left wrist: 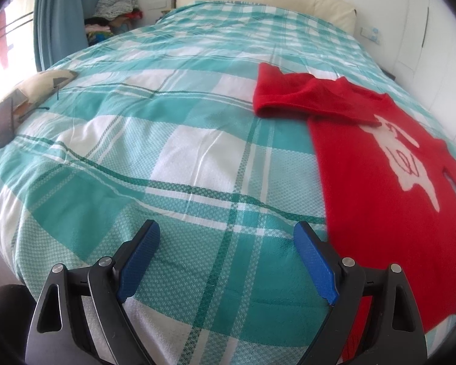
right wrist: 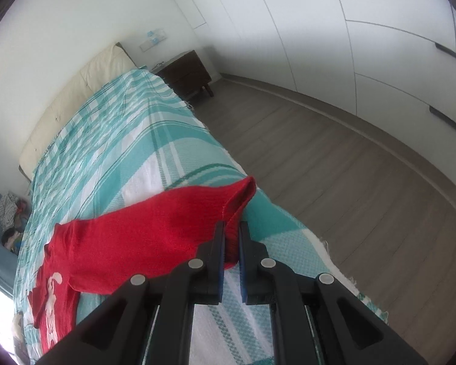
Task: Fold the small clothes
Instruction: 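Pull the sleeve straight away from the body and open the right gripper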
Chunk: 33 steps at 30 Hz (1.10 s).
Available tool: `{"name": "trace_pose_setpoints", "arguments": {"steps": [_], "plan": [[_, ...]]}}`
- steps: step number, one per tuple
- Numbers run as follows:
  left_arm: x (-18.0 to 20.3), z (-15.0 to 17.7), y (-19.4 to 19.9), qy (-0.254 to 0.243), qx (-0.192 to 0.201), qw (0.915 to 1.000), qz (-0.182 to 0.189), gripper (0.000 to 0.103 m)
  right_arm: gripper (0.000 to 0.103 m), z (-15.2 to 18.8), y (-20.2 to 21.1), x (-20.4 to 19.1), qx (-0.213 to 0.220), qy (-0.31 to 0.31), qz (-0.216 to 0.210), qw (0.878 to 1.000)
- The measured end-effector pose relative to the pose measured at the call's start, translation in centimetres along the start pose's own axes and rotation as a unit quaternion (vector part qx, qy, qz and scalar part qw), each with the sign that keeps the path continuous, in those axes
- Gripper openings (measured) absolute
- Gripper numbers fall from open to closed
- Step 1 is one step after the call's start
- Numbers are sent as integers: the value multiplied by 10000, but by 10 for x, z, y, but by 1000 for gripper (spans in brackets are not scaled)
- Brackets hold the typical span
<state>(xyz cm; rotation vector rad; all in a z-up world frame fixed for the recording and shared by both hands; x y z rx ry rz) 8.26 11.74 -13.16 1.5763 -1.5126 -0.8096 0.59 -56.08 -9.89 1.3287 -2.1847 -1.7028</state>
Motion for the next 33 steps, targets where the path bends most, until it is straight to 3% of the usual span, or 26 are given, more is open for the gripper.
{"name": "trace_pose_setpoints", "arguments": {"steps": [6, 14, 16, 18, 20, 24, 28, 33], "plan": [[0, 1, -3, -38, -49, 10000, -59, 91, 6, 11, -1, 15, 72, -402, -246, 9989], [4, 3, -5, -164, -53, 9996, -223, 91, 7, 16, -8, 7, 5, -265, 314, 9992], [4, 3, -4, -181, -88, 9995, -248, 91, 16, 16, -1, 2, 44, -91, 517, 9986], [4, 3, 2, -197, -139, 9994, -237, 91, 42, 19, 8, -1, 111, 90, 767, 9970], [3, -3, 17, -171, -24, 9997, -182, 91, 62, 27, 24, -2, 292, 190, 1054, 9938], [15, -40, 56, -417, 480, 9980, 21, 93, 63, 45, 62, -19, 759, 504, 1169, 9890], [49, -81, 76, -1011, 787, 9917, 128, 95, 66, 77, 75, -59, 916, 1280, 769, 9845], [98, -100, 70, -1832, 662, 9804, 307, 97, 68, 126, 59, -98, 726, 1922, 264, 9783]]}}
Point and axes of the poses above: each gripper's, at about its wrist camera, not at the fingertips, and y roughly against the way its jaws point, x to its right, z to its underside, the point moved 4 cm from there along -y, roughly the way its jaws point, and after that the axes turned 13 degrees about -x, right-handed, at the moved point
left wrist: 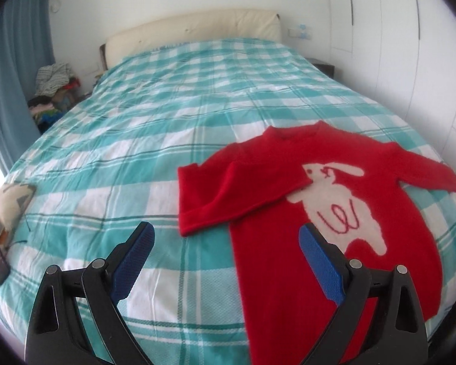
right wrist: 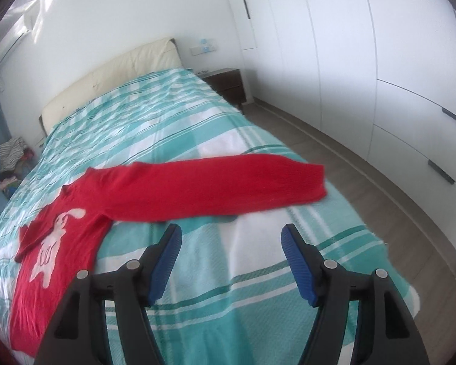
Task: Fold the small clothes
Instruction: 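Pull the sleeve straight away from the body and open the right gripper, then move the left gripper to the other sleeve and grasp its cuff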
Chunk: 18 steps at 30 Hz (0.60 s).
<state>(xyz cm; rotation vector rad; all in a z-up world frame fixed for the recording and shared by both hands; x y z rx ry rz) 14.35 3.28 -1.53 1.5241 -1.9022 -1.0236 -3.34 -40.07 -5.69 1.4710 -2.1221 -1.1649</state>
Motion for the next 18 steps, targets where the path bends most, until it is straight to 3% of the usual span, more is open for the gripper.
{"name": "trace_pose_setpoints", "arguments": {"steps": [4, 9, 18], "plan": [[24, -10, -15, -424, -173, 9989, -20, 97, 68, 19, -12, -28, -48, 228, -329, 9992], [43, -12, -22, -873, -240, 9957, -202, 97, 68, 27, -17, -49, -51, 603, -307, 9977], [37, -8, -33, -795, -483, 9954, -231, 97, 68, 28, -19, -48, -62, 494, -426, 9978]]}}
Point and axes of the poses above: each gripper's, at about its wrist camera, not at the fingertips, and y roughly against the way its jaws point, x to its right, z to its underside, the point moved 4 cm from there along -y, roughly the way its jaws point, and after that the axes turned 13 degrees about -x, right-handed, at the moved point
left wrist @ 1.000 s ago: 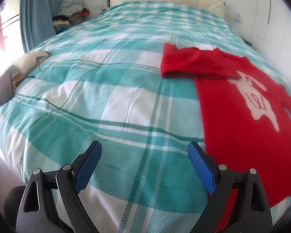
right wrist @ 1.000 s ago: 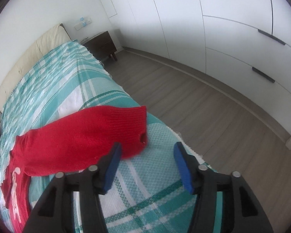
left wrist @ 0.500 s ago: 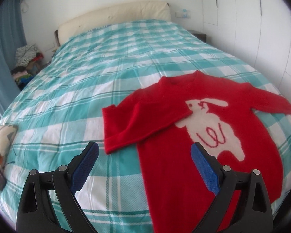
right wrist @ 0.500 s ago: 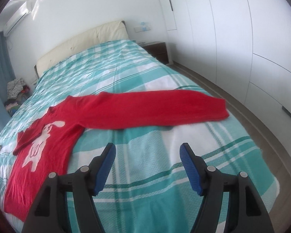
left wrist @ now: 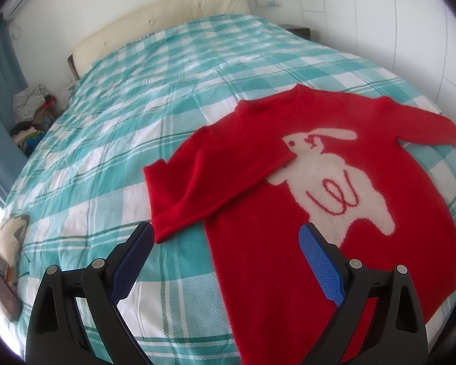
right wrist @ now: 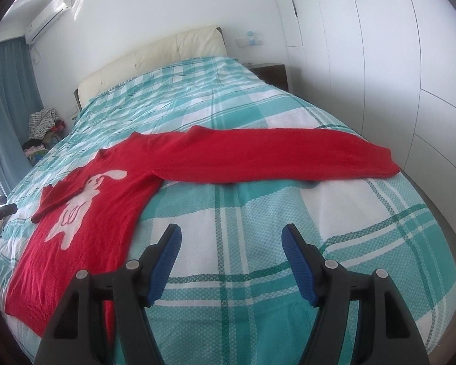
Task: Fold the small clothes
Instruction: 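Move the left gripper to the other sleeve and grasp its cuff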
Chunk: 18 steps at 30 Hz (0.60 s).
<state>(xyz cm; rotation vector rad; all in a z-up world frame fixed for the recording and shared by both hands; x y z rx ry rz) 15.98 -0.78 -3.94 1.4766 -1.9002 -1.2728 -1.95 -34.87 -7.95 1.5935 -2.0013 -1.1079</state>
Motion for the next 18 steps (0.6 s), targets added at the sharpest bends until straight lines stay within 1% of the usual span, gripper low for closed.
{"name": "trace_pose_setpoints", "arguments": {"steps": [6, 8, 10, 12, 14, 15, 17, 18], "plan": [[-1, -2, -1, -261, -59, 9994, -212, 97, 68, 1, 0, -1, -8, 10, -31, 10000], [1, -7, -1, -451, -102, 9985, -280, 97, 68, 1, 0, -3, -7, 40, -35, 10000], [2, -19, -1, -756, -101, 9967, -294, 97, 68, 1, -1, -5, -22, 67, -30, 10000], [2, -34, -2, -1006, -96, 9948, -151, 97, 68, 2, -3, -5, -56, 66, -17, 10000], [3, -50, -10, -1168, -260, 9926, 196, 97, 68, 3, -5, -6, -88, 47, -31, 9999], [7, -56, -15, -1271, -331, 9909, 308, 97, 68, 3, -6, -6, -100, 43, -44, 9999], [24, -63, -30, -1633, -432, 9852, 305, 97, 68, 3, -7, -6, -102, 37, -56, 9999], [35, -64, -39, -1896, -480, 9804, 245, 95, 68, 3, -7, -6, -103, 30, -67, 9999]]}}
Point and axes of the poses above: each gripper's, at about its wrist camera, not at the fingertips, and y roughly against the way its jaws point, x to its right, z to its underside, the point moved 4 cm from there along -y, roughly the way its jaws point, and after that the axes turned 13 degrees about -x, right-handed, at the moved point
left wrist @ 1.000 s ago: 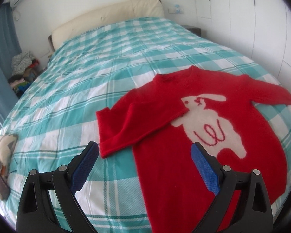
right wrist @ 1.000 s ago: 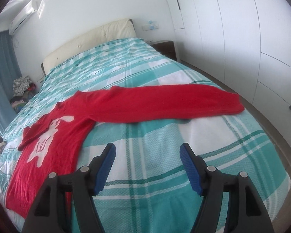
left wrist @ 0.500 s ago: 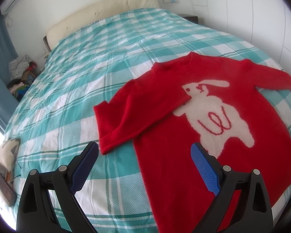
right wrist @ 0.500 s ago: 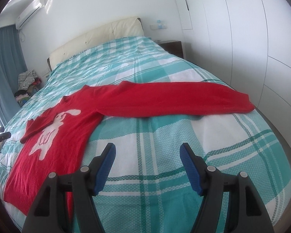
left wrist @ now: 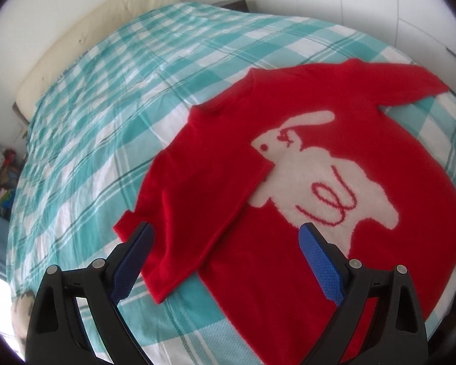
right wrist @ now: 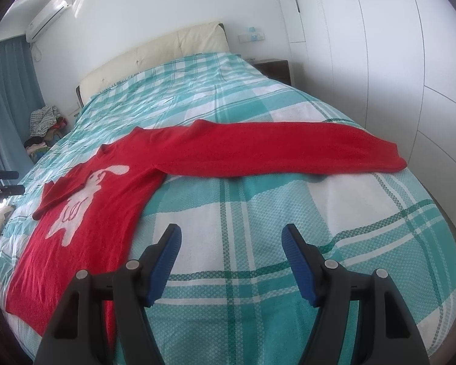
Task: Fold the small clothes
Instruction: 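Move the left gripper to the other sleeve and grasp its cuff, then lift and pull the sleeve straight outward, then open the left gripper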
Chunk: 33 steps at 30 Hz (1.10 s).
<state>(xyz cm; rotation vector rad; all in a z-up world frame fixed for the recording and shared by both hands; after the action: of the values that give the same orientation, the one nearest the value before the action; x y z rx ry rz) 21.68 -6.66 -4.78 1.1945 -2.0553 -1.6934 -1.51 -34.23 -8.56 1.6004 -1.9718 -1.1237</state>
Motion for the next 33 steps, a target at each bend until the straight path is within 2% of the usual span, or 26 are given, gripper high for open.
{"name": "trace_pose_setpoints", "arguments": {"steps": [2, 4, 8, 10, 11, 12, 13, 14, 16, 18, 20, 21, 22, 23, 24, 26, 28, 30, 33], "plan": [[19, -10, -19, -503, -94, 9985, -176, 85, 68, 0, -2, 2, -33, -32, -33, 10000], [32, -19, -39, -774, -267, 9964, -232, 77, 68, 0, -5, 3, -87, -76, -76, 9999], [33, -33, -70, -744, -499, 9958, -167, 64, 68, 0, -7, 6, -117, -145, -138, 9997], [27, -40, -81, -565, -548, 9969, -58, 55, 68, 0, -8, 5, -109, -140, -148, 9997], [24, -43, -85, -463, -538, 9975, 14, 47, 68, 0, -9, 5, -118, -132, -156, 9997], [22, -44, -88, -362, -531, 9978, 143, 34, 68, 1, -11, 3, -139, -119, -165, 9997], [20, -46, -91, -272, -527, 9978, 300, 26, 68, 1, -13, 2, -175, -98, -172, 9997], [20, -46, -93, -190, -512, 9976, 418, 7, 68, 1, -16, 0, -218, -63, -172, 9996], [16, -45, -92, 45, -398, 9980, 483, 3, 68, 2, -20, -4, -285, 20, -164, 9995], [0, -39, -79, 514, -146, 9965, 645, 3, 68, 3, -21, -8, -286, 84, -178, 9994], [-34, -24, -57, 1253, 198, 9893, 725, 3, 68, 2, -19, -8, -222, 106, -173, 9995], [-57, -12, -44, 1705, 386, 9816, 769, 3, 68, 2, -18, -8, -195, 98, -179, 9996], [-83, 4, -32, 2219, 564, 9698, 835, 3, 68, 2, -17, -7, -180, 77, -193, 9996], [-111, 24, -22, 2779, 715, 9538, 891, 3, 68, 3, -16, -6, -173, 48, -200, 9996], [-137, 48, -14, 3355, 820, 9340, 917, 3, 68, 2, -16, -5, -173, 17, -203, 9996], [-183, 106, -3, 4468, 924, 8860, 829, 3, 68, 3, -16, -4, -176, -24, -197, 9996], [-210, 166, -1, 5336, 843, 8396, 571, 3, 68, 3, -17, -4, -178, -22, -163, 9997], [-221, 219, -4, 5993, 680, 7971, 293, 3, 68, 3, -17, -6, -179, 13, -120, 9998], [-217, 287, -18, 6830, 470, 7281, 343, 3, 68, 4, -18, -10, -191, 90, -42, 9998]]}}
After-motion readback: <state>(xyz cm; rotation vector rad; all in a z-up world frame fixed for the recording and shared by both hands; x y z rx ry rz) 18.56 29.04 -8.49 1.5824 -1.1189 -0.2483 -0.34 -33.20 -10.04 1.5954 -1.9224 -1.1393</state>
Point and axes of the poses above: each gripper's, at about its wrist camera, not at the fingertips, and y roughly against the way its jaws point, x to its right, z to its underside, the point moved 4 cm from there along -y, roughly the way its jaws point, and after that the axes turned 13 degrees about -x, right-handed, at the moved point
